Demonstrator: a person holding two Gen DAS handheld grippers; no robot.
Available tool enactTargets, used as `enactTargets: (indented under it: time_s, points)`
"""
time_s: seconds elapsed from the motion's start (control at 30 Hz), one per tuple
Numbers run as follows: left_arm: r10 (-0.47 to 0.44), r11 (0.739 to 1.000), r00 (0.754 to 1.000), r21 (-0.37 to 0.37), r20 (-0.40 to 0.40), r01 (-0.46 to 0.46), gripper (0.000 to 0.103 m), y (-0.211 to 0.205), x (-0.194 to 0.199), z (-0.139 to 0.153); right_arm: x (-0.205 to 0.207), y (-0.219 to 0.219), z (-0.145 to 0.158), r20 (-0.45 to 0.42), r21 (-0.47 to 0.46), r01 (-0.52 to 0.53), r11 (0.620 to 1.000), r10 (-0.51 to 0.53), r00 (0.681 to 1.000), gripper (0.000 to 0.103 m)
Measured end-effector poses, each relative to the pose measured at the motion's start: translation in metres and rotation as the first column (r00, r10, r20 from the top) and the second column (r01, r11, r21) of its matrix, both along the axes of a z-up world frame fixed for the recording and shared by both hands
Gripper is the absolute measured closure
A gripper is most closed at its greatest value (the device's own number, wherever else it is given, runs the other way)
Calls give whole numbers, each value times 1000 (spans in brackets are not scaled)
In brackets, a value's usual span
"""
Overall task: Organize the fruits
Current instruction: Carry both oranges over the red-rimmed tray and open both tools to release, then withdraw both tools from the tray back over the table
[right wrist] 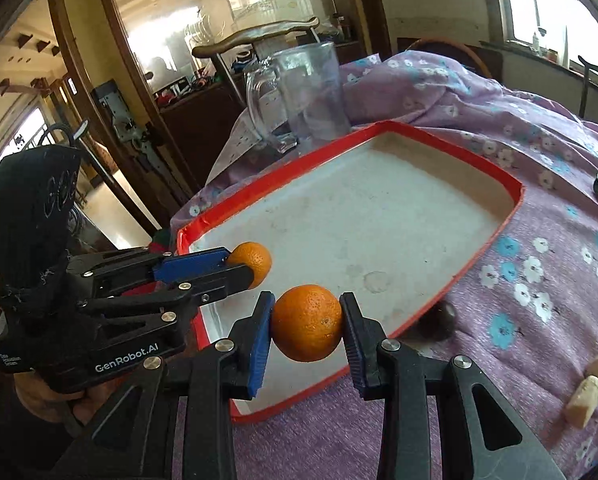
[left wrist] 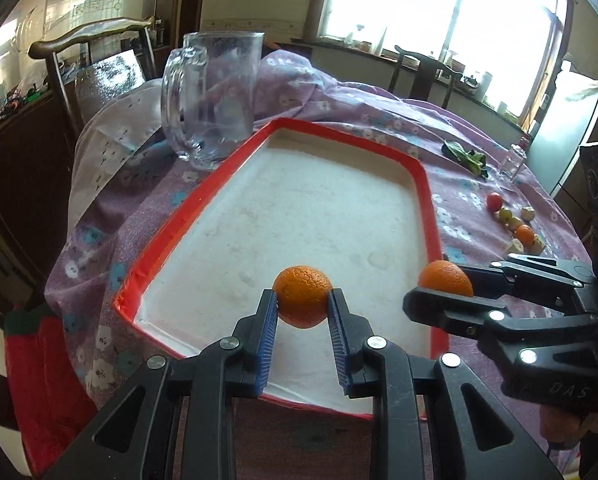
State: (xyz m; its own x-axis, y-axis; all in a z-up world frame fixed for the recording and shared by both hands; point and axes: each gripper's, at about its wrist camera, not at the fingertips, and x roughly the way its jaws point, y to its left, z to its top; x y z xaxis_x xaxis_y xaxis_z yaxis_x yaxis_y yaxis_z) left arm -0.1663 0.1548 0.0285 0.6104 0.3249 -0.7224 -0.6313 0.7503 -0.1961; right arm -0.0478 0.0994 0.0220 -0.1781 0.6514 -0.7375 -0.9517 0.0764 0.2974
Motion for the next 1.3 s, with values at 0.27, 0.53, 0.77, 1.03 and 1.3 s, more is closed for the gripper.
enactTargets:
  time_s: [0.27, 0.53, 0.77, 1.03, 1.3]
  points:
    - [17, 999, 1000, -37, -12, -17, 76, 13, -3, -11, -12, 35, -20, -1, -88, -36, 996, 36, 999, 68]
    - [29, 1000, 999, -3, -34, -29, 66, 10, -3, -6, 8, 13, -13, -12, -47, 37, 998, -37, 999, 53]
    - [-5, 1000, 1000, 17, 10, 5, 64, -9, -3, 13, 41, -37, 16, -33, 32, 130, 991, -129, 991, 50]
    - [-171, 985, 984, 32, 49, 169, 62, -61, 20, 30, 78, -109, 30, -30, 63, 263, 963, -262, 965, 50]
    - [-283, 959, 959, -4, 12, 283, 62, -93, 56, 16, 103, -162, 29, -23, 65, 357, 932, -356, 934, 50]
